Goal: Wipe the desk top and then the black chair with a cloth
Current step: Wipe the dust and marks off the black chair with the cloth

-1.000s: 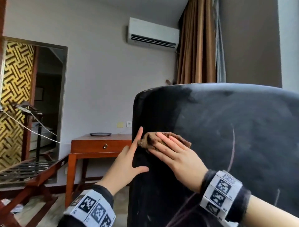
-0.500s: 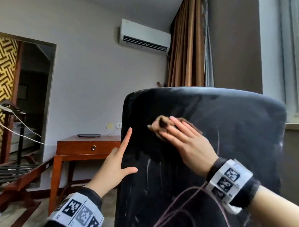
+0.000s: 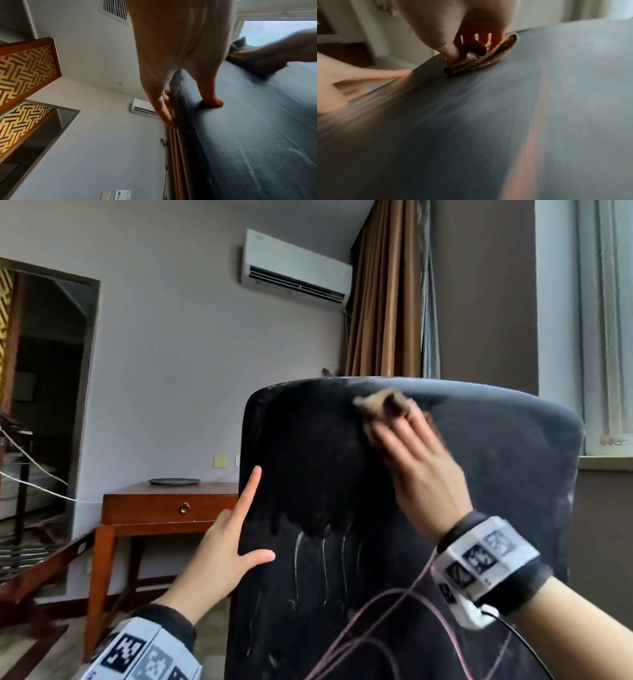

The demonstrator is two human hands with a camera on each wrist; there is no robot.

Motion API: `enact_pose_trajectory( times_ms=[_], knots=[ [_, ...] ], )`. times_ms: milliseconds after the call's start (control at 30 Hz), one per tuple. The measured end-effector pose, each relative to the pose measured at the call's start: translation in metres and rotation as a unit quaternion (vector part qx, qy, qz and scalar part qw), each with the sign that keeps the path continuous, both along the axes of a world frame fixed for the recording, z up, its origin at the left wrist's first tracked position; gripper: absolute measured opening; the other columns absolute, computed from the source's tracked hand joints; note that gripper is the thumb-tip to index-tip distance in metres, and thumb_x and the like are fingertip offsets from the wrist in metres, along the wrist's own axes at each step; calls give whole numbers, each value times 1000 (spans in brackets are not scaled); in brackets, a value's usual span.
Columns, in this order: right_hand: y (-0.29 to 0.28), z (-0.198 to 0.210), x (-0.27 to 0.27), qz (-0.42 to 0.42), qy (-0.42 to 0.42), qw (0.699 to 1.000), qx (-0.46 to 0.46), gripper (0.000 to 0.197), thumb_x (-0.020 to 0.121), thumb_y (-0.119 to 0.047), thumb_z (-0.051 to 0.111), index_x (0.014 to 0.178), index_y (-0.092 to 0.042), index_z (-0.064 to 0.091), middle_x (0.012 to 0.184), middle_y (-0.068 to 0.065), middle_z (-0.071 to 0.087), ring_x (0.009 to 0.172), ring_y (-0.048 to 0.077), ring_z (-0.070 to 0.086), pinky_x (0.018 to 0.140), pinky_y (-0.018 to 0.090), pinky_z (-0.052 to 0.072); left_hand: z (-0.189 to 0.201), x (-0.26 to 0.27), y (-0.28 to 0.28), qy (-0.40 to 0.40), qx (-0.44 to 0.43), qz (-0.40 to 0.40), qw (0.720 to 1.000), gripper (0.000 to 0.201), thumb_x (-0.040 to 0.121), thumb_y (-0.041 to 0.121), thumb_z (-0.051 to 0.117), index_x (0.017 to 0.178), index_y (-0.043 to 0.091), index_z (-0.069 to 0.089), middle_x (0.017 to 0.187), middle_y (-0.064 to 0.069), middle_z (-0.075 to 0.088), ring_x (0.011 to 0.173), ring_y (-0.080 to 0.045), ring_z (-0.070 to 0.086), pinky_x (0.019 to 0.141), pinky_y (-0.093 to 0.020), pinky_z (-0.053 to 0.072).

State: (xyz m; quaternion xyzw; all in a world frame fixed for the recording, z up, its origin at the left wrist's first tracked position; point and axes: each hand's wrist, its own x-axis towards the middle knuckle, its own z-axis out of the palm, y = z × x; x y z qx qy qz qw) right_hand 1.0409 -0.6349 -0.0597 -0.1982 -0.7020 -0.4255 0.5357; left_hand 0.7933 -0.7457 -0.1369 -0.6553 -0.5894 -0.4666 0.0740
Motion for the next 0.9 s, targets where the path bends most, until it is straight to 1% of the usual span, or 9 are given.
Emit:
enact_pose_trajectory(
  times_ms=[67, 133, 233, 333, 433, 533, 633, 733, 900],
  knots=[
    [-1, 16, -3, 19, 102, 994, -20, 46, 92, -5, 44, 138, -5, 43, 147, 15, 36, 139, 36, 25, 116, 42, 18, -1, 0, 1, -2, 1, 0, 1000, 116, 79, 22, 73, 128, 69, -20, 142, -3, 39, 112, -1, 39, 95, -20, 29],
    [0, -10, -24, 38, 127, 991, -34, 52, 88, 1, 44, 139, -1, 38, 148, 18, 31, 140, 39, 18, 117, 42, 13, -1, 0, 0, -4, 2, -2, 1000, 116, 79, 22, 74, 128, 69, -20, 141, -3, 40, 108, 1, 36, 96, -20, 28],
    [2, -71, -38, 33, -9, 998, -43, 49, 89, -2, 37, 138, -4, 41, 149, 16, 29, 142, 36, 17, 115, 44, 19, 0, 0, 0, -1, -3, 7, 1000, 116, 79, 23, 73, 128, 68, -21, 142, -5, 40, 119, -10, 43, 100, -26, 32],
    [9, -36, 2, -3, -92, 996, -9, 46, 92, -7, 37, 137, -11, 46, 147, 11, 36, 141, 31, 23, 114, 44, 24, 2, 0, 0, 8, -3, 13, 1000, 116, 80, 22, 73, 130, 66, -22, 145, -7, 36, 129, -20, 41, 105, -32, 34],
    [14, 25, 32, 6, 38, 999, -22, 48, 92, -3, 41, 140, -8, 40, 149, 14, 32, 140, 37, 22, 114, 49, 23, 1, 1, 2, 12, -3, 24, 1000, 117, 79, 23, 73, 130, 65, -23, 143, -9, 38, 126, -23, 44, 103, -32, 36],
    [10, 15, 15, 46, 164, 979, -108, 54, 93, -9, 35, 146, -8, 26, 155, 15, 16, 142, 38, 10, 119, 41, 8, 0, 2, 0, 19, 0, 38, 999, 119, 78, 24, 74, 129, 65, -25, 143, -11, 39, 124, -23, 46, 100, -33, 39],
    [12, -32, 7, 34, 87, 991, -100, 48, 97, -18, 34, 144, -6, 31, 152, 16, 24, 141, 38, 15, 119, 40, 8, 0, 5, -3, 18, -2, 33, 999, 118, 79, 23, 73, 129, 66, -24, 137, -15, 44, 119, -27, 50, 97, -32, 39],
    [23, -13, 53, -30, 9, 999, -44, 44, 98, -20, 39, 140, -6, 39, 148, 16, 32, 140, 37, 23, 115, 46, 21, 0, 6, 0, 14, 2, 31, 999, 118, 78, 22, 74, 129, 67, -22, 137, -14, 45, 120, -26, 49, 99, -33, 39],
    [28, 35, 76, 18, 222, 953, -205, 58, 97, -14, 41, 148, -7, 14, 156, 15, 4, 143, 39, 2, 118, 39, 6, -2, 6, 4, 4, 23, 21, 999, 119, 74, 23, 77, 131, 67, -16, 134, -7, 46, 120, -24, 48, 105, -39, 36]
  ],
)
